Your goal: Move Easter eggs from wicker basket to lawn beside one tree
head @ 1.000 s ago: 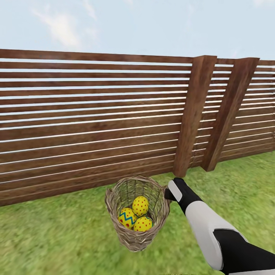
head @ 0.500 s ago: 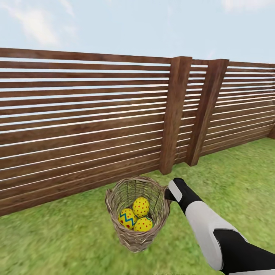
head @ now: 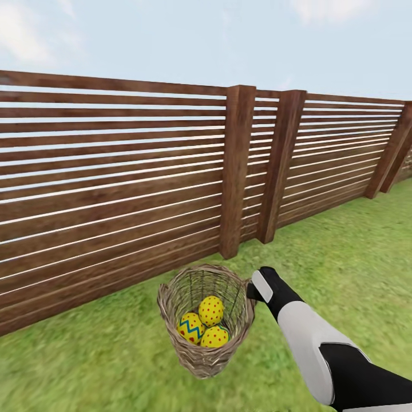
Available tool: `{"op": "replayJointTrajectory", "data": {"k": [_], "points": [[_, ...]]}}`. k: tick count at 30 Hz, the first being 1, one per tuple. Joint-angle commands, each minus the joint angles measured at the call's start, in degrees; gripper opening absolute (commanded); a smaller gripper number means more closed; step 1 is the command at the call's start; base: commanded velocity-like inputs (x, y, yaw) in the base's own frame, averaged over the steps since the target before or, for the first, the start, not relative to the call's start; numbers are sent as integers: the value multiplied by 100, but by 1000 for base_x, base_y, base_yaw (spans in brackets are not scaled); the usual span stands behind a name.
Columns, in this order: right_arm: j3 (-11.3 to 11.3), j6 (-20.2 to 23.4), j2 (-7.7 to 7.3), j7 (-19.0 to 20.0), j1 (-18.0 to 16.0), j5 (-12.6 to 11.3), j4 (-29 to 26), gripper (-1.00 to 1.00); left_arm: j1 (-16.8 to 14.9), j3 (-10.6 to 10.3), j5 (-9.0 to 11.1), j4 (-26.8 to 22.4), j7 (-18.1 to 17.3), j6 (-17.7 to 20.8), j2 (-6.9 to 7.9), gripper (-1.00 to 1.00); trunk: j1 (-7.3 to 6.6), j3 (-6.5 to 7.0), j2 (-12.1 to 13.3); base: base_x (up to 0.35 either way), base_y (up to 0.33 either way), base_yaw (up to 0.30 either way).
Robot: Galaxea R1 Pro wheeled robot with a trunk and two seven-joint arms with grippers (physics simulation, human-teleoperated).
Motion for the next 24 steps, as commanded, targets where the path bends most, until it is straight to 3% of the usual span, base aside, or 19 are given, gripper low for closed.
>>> {"op": "replayJointTrajectory", "data": {"k": [1,24], "points": [[-34,-21,5,-51,-4,-99,-10,-100,4,-24,57,-11,0,-8,0,100,0,-4,-3,0,0,-225],[-40,-21,4,-49,-4,-99,-9,-100,4,-40,28,4,-20,-15,0,100,-461,373,840,0,0,-200]]}}
